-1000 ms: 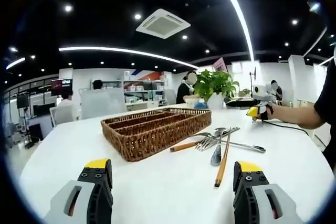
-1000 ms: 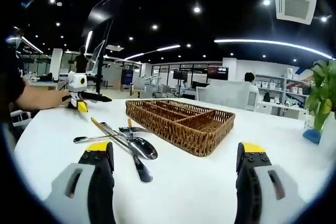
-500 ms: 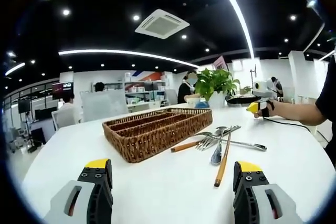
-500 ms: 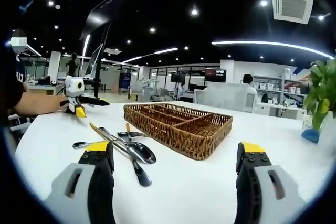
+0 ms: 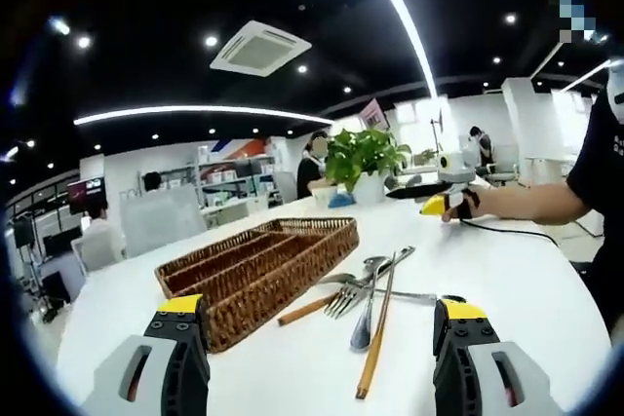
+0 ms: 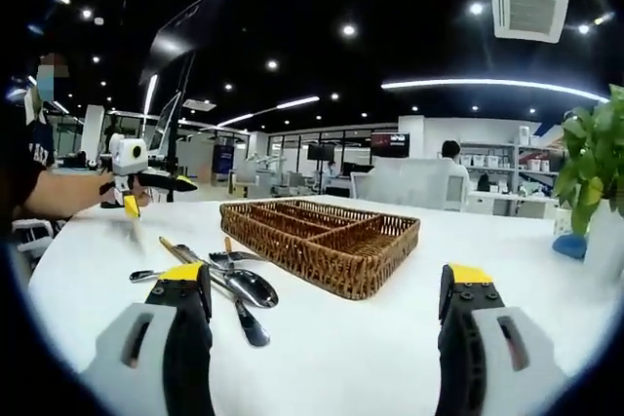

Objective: Arrange the knives, forks, and spoons in their matching storage slots by inserting each utensil handle-first until every utensil is classified and aligned in the correct compartment

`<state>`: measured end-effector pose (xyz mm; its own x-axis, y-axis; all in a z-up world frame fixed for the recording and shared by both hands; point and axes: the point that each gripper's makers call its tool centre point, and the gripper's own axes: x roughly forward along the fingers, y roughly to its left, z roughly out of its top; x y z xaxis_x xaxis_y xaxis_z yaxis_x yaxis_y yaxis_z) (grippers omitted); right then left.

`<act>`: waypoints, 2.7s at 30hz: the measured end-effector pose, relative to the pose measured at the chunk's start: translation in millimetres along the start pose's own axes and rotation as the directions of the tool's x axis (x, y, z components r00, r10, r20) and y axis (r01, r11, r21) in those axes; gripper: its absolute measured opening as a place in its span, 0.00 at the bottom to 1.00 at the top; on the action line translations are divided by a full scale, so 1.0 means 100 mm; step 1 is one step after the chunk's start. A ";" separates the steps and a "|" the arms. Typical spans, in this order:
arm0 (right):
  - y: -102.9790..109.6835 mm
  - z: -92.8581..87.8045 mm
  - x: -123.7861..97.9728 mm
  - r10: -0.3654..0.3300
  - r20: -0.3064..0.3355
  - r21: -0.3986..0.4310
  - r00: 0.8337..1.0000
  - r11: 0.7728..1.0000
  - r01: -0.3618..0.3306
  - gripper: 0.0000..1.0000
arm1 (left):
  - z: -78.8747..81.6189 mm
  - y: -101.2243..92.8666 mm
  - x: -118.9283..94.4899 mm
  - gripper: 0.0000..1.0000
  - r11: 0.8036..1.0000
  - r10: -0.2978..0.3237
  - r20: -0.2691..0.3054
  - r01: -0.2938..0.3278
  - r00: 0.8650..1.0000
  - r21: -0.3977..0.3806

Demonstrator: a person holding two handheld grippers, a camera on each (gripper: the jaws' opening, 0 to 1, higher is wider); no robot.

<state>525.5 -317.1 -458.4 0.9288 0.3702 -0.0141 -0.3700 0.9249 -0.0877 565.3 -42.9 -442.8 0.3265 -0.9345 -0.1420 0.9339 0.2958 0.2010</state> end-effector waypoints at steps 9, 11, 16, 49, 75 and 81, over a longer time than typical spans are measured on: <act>-0.01 0.01 0.00 0.002 0.005 0.007 1.000 1.000 -0.002 1.00 | 0.42 -0.01 0.01 1.00 0.999 -0.034 0.009 0.033 0.999 0.035; -0.01 0.00 0.00 0.002 0.004 0.008 1.000 1.000 -0.002 1.00 | 0.41 0.00 0.02 1.00 0.999 -0.039 -0.009 0.040 0.999 0.032; -0.02 -0.02 -0.01 0.003 -0.006 0.017 1.000 1.000 -0.003 1.00 | 0.41 -0.01 0.04 1.00 0.998 -0.049 -0.041 0.051 0.998 0.048; 0.01 -0.03 -0.04 0.055 0.005 0.048 0.998 0.997 -0.055 1.00 | 0.89 -0.12 0.38 1.00 0.972 -0.154 -0.159 0.179 0.975 0.155; 0.16 -0.09 -0.03 0.130 -0.006 0.036 0.992 0.991 -0.130 1.00 | 0.38 -0.15 1.04 0.97 0.964 -0.185 -0.208 0.219 0.960 0.152; 0.25 -0.14 -0.01 0.161 -0.032 0.011 0.986 0.987 -0.161 1.00 | 0.20 -0.22 1.10 0.94 0.960 -0.193 -0.211 0.229 0.958 0.162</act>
<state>515.6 -295.6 -474.1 0.8572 0.5115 -0.0598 -0.5148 0.8541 -0.0735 577.6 -156.6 -443.5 0.1633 -0.9105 -0.3798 0.9476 0.0376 0.3172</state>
